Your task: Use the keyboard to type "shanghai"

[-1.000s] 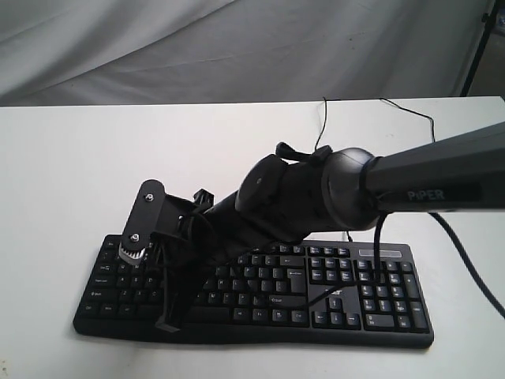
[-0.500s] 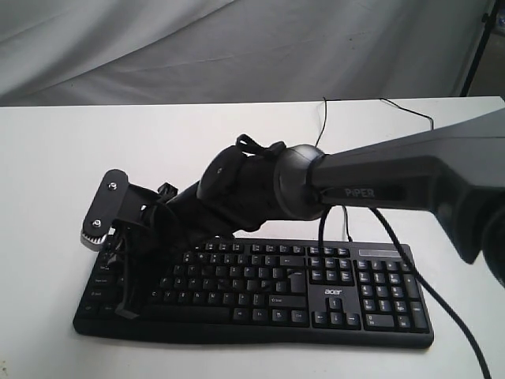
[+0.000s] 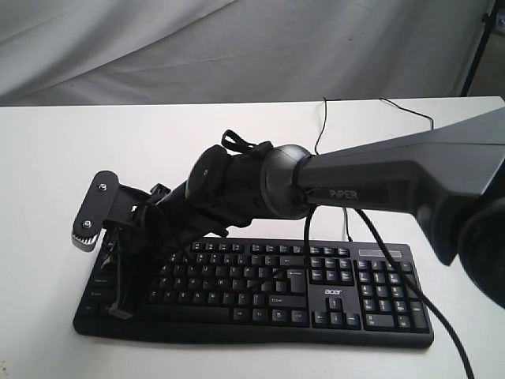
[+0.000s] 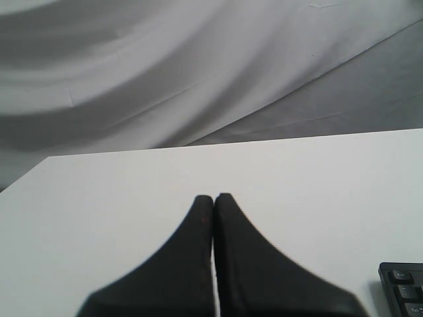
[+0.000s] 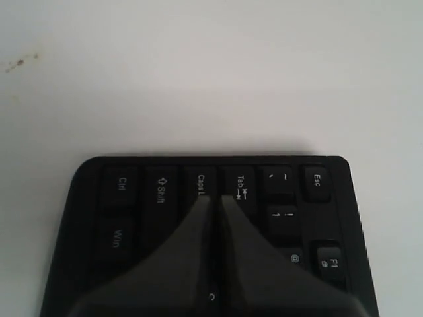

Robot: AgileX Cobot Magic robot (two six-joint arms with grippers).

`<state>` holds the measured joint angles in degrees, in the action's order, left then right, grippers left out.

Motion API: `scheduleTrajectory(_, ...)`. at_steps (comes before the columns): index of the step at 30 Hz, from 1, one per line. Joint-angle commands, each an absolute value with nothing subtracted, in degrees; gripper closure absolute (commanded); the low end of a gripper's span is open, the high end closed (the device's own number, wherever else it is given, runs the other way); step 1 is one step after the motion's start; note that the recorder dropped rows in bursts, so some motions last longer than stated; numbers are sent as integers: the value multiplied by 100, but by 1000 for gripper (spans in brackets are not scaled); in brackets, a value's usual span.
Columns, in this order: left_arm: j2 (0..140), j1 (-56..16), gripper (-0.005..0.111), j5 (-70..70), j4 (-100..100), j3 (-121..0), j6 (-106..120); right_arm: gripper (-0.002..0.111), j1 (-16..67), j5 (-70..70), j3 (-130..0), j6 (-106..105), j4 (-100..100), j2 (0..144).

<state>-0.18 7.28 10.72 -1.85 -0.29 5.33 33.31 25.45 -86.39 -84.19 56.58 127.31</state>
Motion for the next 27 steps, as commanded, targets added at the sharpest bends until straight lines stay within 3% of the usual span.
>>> scheduleTrajectory(1,0,707,106,1050,-182,0,518,108,3361,2636,-8679,-8427,5597,12719)
scheduleTrajectory(27,0,707,106,1050,-182,0,518,108,3361,2611,-8679,-8558,5616,12837)
